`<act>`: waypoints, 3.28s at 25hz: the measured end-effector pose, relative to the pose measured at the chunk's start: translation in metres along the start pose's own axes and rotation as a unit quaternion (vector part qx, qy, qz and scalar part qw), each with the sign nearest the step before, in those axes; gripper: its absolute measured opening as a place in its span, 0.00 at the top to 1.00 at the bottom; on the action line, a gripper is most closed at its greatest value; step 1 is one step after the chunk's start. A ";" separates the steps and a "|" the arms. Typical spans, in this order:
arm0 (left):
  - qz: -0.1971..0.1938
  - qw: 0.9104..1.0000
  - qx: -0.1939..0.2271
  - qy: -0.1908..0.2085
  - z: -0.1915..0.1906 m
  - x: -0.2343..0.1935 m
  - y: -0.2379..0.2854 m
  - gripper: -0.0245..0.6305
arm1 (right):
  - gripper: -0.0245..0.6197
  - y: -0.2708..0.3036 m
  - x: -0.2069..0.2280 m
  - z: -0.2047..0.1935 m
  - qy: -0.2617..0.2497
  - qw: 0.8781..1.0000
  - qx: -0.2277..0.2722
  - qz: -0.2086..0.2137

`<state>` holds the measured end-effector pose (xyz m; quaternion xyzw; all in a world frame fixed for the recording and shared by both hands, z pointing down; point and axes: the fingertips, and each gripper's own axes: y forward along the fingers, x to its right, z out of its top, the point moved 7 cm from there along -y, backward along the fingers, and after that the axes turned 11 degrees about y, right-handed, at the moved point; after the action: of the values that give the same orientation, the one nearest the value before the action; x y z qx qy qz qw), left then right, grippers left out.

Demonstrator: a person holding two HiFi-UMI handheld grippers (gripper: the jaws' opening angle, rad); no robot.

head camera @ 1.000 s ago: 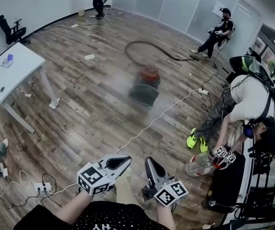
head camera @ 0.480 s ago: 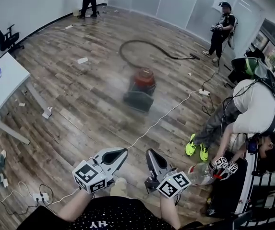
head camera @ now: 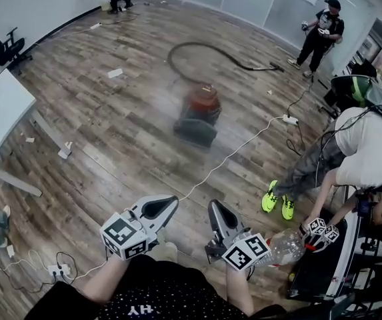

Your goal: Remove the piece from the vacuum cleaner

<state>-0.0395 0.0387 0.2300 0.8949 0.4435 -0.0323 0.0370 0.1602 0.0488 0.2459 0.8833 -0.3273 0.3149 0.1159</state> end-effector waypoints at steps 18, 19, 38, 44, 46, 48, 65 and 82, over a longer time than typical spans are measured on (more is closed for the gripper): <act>-0.071 0.997 -0.024 -0.015 0.011 -0.188 0.170 0.95 | 0.95 0.156 0.134 0.085 0.035 0.998 0.024 -0.049; -0.078 0.996 -0.028 -0.018 0.012 -0.200 0.181 0.95 | 0.95 0.169 0.143 0.094 0.038 0.998 0.027 -0.051; -0.156 0.985 -0.060 -0.047 -0.011 -0.393 0.352 0.95 | 0.95 0.350 0.301 0.183 0.024 0.996 0.006 -0.081; -0.163 0.984 -0.059 -0.044 -0.062 -0.403 0.386 0.95 | 0.95 0.353 0.356 0.168 0.024 0.995 0.009 -0.099; -0.159 0.985 -0.060 -0.039 -0.083 -0.404 0.394 0.95 | 0.95 0.351 0.374 0.156 0.027 0.995 0.007 -0.100; -0.149 0.986 -0.065 -0.038 -0.106 -0.406 0.398 0.95 | 0.95 0.346 0.391 0.139 0.028 0.994 0.001 -0.102; -0.072 0.995 -0.065 -0.039 -0.315 -0.460 0.410 0.95 | 0.95 0.359 0.544 -0.017 0.028 0.995 0.002 -0.091; 0.078 0.997 0.009 0.027 -0.489 -0.537 0.410 0.63 | 0.64 0.350 0.715 -0.139 -0.034 0.982 0.011 -0.187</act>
<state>-0.0258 -0.5875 0.7803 0.9278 0.3725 -0.0094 0.0191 0.2850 -0.5207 0.8051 0.9403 -0.1569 0.2609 0.1520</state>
